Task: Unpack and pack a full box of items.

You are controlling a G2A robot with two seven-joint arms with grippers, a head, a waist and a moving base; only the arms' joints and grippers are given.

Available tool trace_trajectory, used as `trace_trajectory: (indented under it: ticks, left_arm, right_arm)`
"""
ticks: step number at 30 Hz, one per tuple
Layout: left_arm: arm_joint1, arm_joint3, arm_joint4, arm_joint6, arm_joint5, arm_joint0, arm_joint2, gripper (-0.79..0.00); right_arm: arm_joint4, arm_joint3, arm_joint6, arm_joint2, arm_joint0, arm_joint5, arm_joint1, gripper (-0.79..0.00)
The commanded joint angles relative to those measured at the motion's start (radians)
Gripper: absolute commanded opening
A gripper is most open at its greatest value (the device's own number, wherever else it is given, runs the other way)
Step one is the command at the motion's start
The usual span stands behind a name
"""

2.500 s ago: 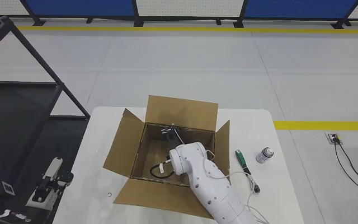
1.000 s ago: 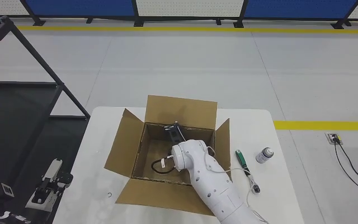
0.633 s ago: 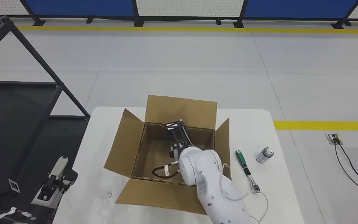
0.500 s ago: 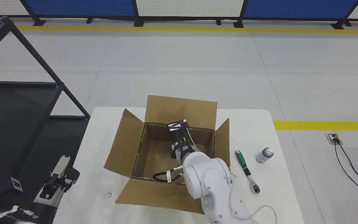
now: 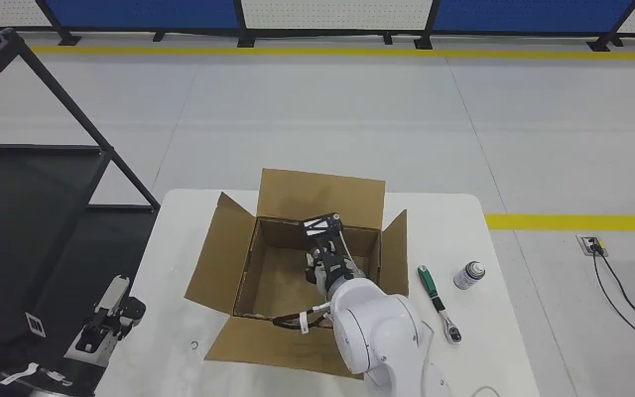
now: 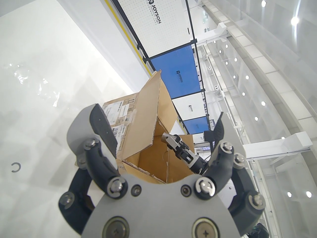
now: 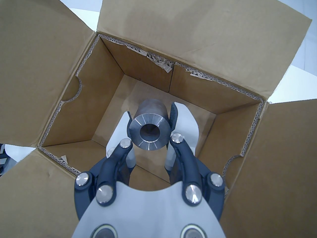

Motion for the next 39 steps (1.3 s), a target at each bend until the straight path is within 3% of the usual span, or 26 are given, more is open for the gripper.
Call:
trace_trajectory:
  ticks: [1,8,21,39]
  left_arm:
    - [0.000,0.000,0.000,-0.002,-0.001,0.002,0.000,0.000]
    - [0.000,0.003,0.001,-0.006,-0.008,0.011,0.000,0.000]
    - [0.003,0.006,0.006,-0.021,-0.002,0.003,0.010,0.000]
    - [0.010,-0.022,0.050,-0.029,0.037,-0.031,0.034,0.000]
  right_arm:
    - [0.000,0.000,0.000,0.000,0.000,0.000,0.000,-0.785]
    - [0.019,-0.048,-0.046,0.003,-0.023,-0.029,0.002,-0.785]
    - [-0.003,-0.535,-0.001,0.165,-0.175,-0.057,0.024,-0.785]
    - [0.078,-0.548,0.105,0.547,-0.239,-0.013,0.047,-0.785]
